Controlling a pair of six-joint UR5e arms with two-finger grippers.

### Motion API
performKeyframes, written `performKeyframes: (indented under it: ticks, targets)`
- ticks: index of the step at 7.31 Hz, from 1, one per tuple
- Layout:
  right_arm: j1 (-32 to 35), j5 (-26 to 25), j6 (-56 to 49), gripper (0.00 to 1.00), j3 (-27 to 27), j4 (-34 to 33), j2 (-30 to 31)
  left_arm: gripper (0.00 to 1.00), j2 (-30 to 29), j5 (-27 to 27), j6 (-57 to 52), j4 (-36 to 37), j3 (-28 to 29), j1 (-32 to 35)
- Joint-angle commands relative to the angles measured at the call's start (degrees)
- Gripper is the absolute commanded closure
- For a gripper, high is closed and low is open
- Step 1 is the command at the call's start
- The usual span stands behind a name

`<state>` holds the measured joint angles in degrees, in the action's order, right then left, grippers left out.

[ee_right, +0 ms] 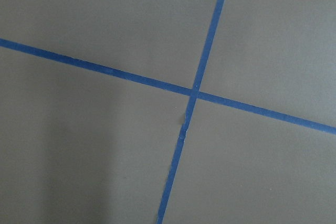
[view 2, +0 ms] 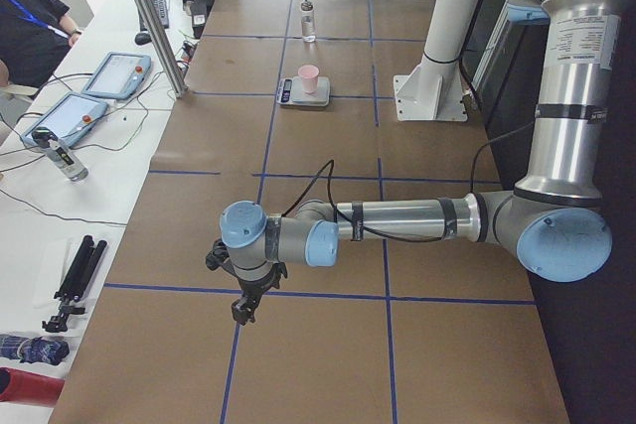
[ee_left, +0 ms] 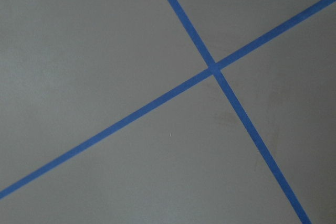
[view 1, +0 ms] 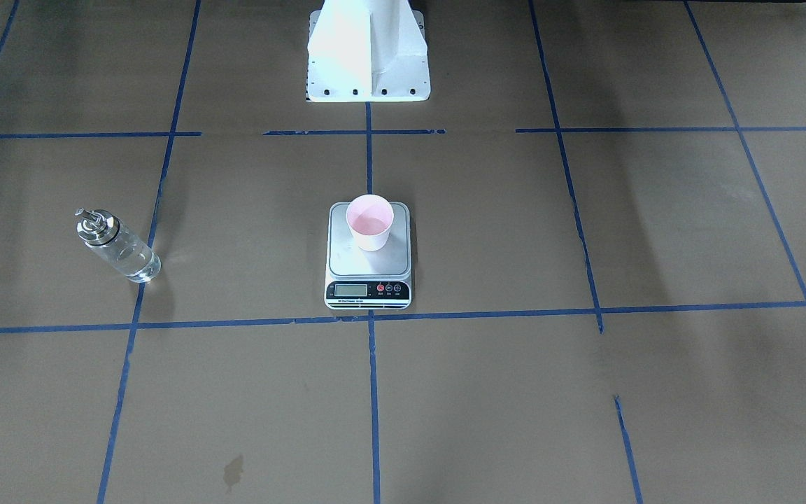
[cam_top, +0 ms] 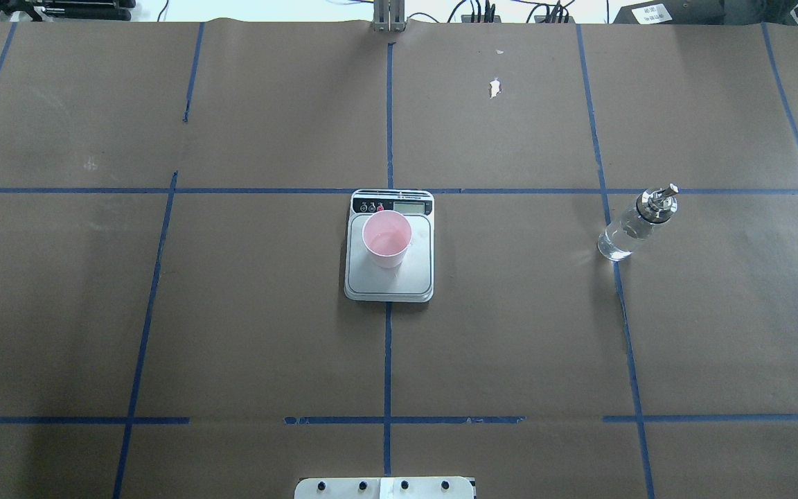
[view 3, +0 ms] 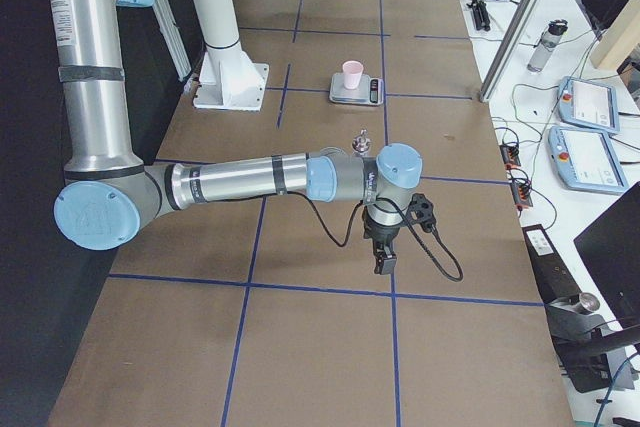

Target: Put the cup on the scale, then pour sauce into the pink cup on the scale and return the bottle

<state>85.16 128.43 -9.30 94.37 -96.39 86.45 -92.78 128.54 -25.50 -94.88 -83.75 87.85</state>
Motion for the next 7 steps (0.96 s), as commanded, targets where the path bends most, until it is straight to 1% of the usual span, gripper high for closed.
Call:
performKeyframes:
  ticks: [1,2,3,4,5,6,7]
  targets:
    - [-0.1,0.1,0.2,0.0,-8.3,9.0,0.6,0.0,-0.1,0.1,0.0,2.0,-0.5,0.0]
    - [0.0,0.1,2.4,0.0,-9.5,13.3,0.3,0.0,-0.1,0.1,0.0,2.0,-0.4,0.0]
    - [0.1,0.3,6.8,0.0,-8.2,13.1,0.3,0.0,-0.1,0.1,0.0,2.0,-0.4,0.0]
    - [0.1,0.6,7.3,0.0,-7.1,12.8,0.6,0.0,-0.1,0.1,0.0,2.1,-0.5,0.0]
    - [0.1,2.3,7.3,0.0,-5.5,9.8,0.7,0.0,0.0,0.1,0.0,2.1,-0.5,0.0]
    - [0.8,3.3,7.3,0.0,-1.8,5.4,0.9,0.0,0.1,0.1,0.0,2.1,-0.5,0.0]
    - [1.0,3.3,7.2,0.0,1.1,2.5,1.8,0.0,0.1,0.1,0.0,2.1,-0.5,0.1]
